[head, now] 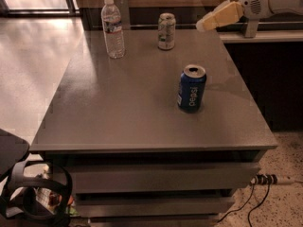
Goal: Knock 7up can over
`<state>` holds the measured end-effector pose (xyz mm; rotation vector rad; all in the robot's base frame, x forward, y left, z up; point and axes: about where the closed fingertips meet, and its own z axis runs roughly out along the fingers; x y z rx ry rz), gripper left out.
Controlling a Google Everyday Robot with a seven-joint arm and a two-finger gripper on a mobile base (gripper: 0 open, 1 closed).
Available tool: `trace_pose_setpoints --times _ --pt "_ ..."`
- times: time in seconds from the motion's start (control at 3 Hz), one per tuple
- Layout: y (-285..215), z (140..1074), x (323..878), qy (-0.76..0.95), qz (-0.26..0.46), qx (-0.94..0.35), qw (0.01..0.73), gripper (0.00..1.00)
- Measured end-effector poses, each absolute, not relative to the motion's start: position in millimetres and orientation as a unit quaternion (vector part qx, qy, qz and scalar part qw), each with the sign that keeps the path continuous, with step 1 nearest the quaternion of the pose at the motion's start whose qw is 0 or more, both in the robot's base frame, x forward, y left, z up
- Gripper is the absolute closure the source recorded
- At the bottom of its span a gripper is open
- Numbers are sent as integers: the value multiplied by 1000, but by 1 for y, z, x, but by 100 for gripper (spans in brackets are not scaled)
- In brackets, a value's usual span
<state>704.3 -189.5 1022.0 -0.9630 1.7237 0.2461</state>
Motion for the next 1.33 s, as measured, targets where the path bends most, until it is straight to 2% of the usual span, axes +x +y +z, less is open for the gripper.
trace_pose_setpoints --times 0.67,1.33 --pt "-153 966 777 718 168 -384 556 0" --pt "-133 943 819 702 182 -371 580 0"
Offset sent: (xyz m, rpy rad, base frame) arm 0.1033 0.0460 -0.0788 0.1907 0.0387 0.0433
